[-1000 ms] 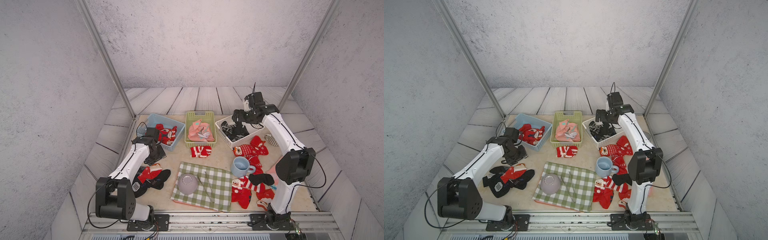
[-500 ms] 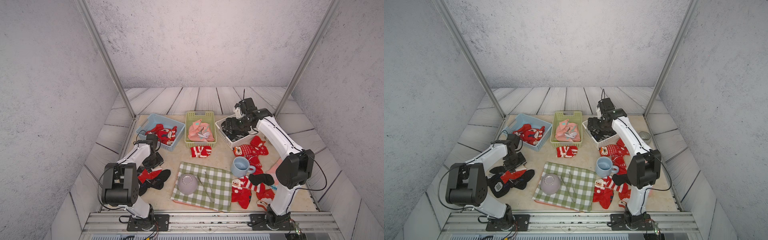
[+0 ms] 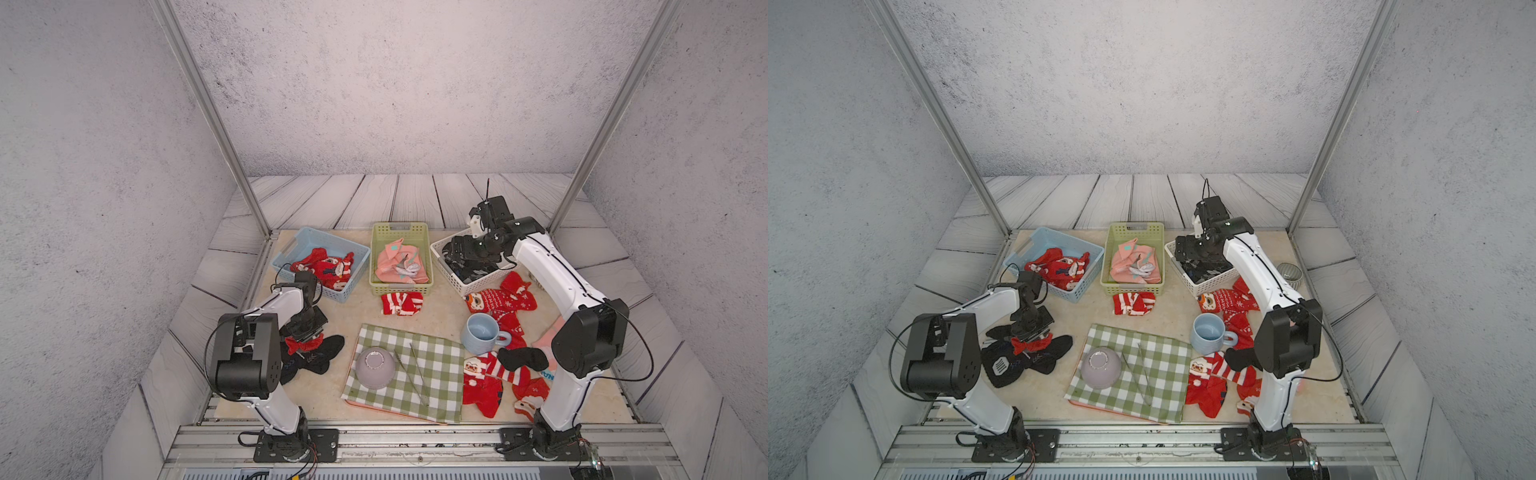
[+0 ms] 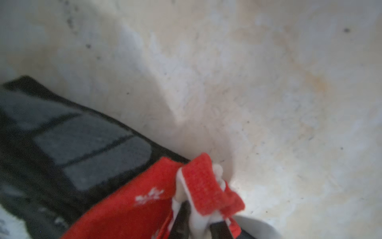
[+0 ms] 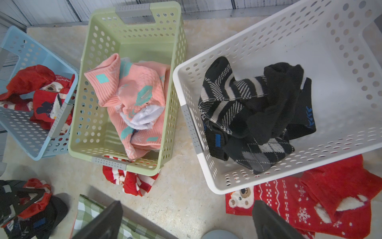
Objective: Sort the socks into the basket by color
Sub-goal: Pick up the sock from the center of the board.
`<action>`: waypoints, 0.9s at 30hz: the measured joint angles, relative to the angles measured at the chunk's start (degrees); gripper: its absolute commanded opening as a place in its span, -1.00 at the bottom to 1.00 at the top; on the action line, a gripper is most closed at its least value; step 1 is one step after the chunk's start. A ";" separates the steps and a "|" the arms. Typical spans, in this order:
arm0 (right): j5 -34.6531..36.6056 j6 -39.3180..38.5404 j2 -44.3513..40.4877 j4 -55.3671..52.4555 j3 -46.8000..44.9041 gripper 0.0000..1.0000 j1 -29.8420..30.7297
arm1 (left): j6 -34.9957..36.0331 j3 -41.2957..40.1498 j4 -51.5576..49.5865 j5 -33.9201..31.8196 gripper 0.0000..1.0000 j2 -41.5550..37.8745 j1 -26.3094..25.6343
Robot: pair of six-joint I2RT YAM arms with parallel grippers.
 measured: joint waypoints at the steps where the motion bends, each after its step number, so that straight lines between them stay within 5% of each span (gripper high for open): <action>1: -0.02 0.00 0.00 -0.02 0.00 0.97 0.00 | 0.09 0.15 0.44 0.42 -0.86 0.00 -0.13; 3: -0.04 0.00 0.00 -0.02 0.00 0.98 0.00 | 0.68 0.81 1.14 1.42 -1.00 0.00 -0.74; 11: -0.90 0.02 0.00 -0.07 0.04 0.98 0.00 | 2.34 6.58 1.77 4.85 -1.00 -0.96 -4.81; 22: -2.25 0.02 0.13 -0.44 0.59 0.97 0.35 | 4.96 8.09 -1.49 6.49 -1.00 -12.41 -5.51; 27: -2.60 0.02 0.13 -0.83 1.22 0.98 0.68 | 7.52 15.78 -2.75 7.08 -1.00 -15.02 -5.51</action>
